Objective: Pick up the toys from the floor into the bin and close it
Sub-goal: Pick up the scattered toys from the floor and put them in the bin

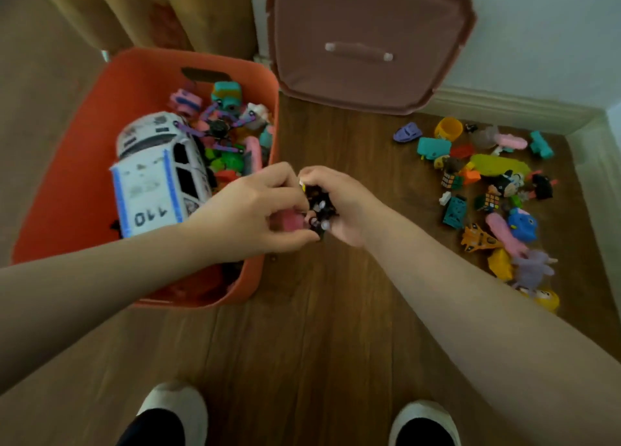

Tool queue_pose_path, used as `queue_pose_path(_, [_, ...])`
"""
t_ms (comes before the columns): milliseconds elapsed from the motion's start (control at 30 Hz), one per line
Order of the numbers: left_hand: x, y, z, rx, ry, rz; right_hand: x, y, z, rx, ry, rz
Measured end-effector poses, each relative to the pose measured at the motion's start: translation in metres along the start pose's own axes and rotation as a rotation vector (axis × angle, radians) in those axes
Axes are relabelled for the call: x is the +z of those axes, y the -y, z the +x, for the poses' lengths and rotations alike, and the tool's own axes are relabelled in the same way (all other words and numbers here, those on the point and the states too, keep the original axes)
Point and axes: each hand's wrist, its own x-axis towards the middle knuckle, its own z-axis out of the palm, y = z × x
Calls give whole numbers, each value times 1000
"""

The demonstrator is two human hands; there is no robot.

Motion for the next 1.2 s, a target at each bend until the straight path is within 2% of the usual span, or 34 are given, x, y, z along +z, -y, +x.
queue_pose_path(67, [-25, 15, -25, -31, -70, 70, 35, 4, 0, 27, 27, -1])
queue_pose_path(133, [-44, 32, -55, -155, -150, 101, 62, 5, 2, 35, -10, -98])
queue_pose_path(267, [-58, 61, -108, -569, -315, 58, 81, 13, 11, -28, -165, -179])
queue_pose_path(300, [-60, 68, -120, -677, -312, 49, 89, 14, 14, -46, -176, -190])
queue_pose_path(400, [-56, 85, -131, -904, -157, 56, 107, 14, 20, -55, -168, -294])
queue_pose_path(500, [-51, 94, -138, -1020, 42, 8, 129, 1, 32, 0, -171, -454])
queue_pose_path(567, [-48, 98, -139, -1032, 151, 19, 139, -5, 36, 6, -222, -556])
queue_pose_path(633, [-47, 99, -135, -1022, 107, 50, 140, -6, 35, -10, -259, -638])
queue_pose_path(700, [-49, 95, -132, -1024, -29, 47, 137, -5, 30, -54, -224, -798])
queue_pose_path(800, [-49, 85, -131, -911, -229, 89, 127, -1, 23, -213, -139, -1174])
queue_pose_path(867, [-46, 72, -125, -733, -324, 118, 111, 3, 18, -436, -177, -1340])
queue_pose_path(933, [-40, 57, -112, -464, -396, 175, 95, 6, 11, -653, -233, -1297])
queue_pose_path(1000, [-30, 42, -94, -187, -408, 238, 78, 7, 5, -763, -270, -1186])
queue_pose_path(1100, [3, 15, -65, 116, -249, 263, 40, 0, -2, -811, -328, -1189])
queue_pose_path(1167, [30, -8, -45, 228, 4, 157, 8, -6, -8, -783, -359, -1245])
queue_pose_path(1200, [42, -19, -36, 191, 179, 96, -7, -10, -10, -756, -376, -1268])
